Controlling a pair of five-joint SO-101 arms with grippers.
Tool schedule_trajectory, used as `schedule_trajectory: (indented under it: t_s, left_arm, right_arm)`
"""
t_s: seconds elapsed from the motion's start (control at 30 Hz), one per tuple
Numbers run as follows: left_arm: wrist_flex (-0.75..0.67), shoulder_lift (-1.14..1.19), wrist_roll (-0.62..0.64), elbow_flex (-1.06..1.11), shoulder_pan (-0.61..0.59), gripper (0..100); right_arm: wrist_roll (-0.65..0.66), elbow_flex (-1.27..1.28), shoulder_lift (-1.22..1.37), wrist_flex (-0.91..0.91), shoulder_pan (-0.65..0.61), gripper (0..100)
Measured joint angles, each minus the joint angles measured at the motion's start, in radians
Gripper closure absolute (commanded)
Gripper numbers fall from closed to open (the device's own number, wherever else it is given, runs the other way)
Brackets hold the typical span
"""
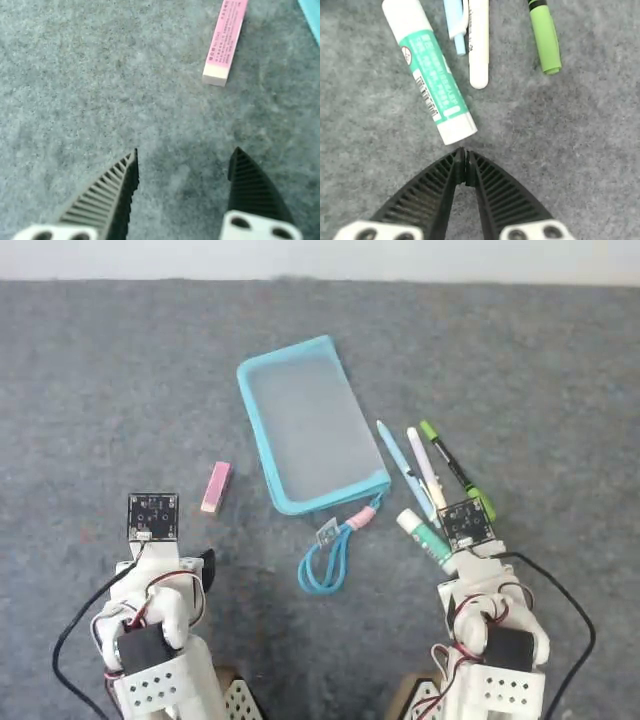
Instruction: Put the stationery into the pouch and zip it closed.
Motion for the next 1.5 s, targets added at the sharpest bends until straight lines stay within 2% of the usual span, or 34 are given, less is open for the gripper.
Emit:
schedule_trajectory:
  t_s: [1.5]
  left_arm:
    - [0.0,0.0,0.0,0.0,0.0,72]
  right_arm:
    - [0.0,0.0,0.0,-0.021,0.0,97.6]
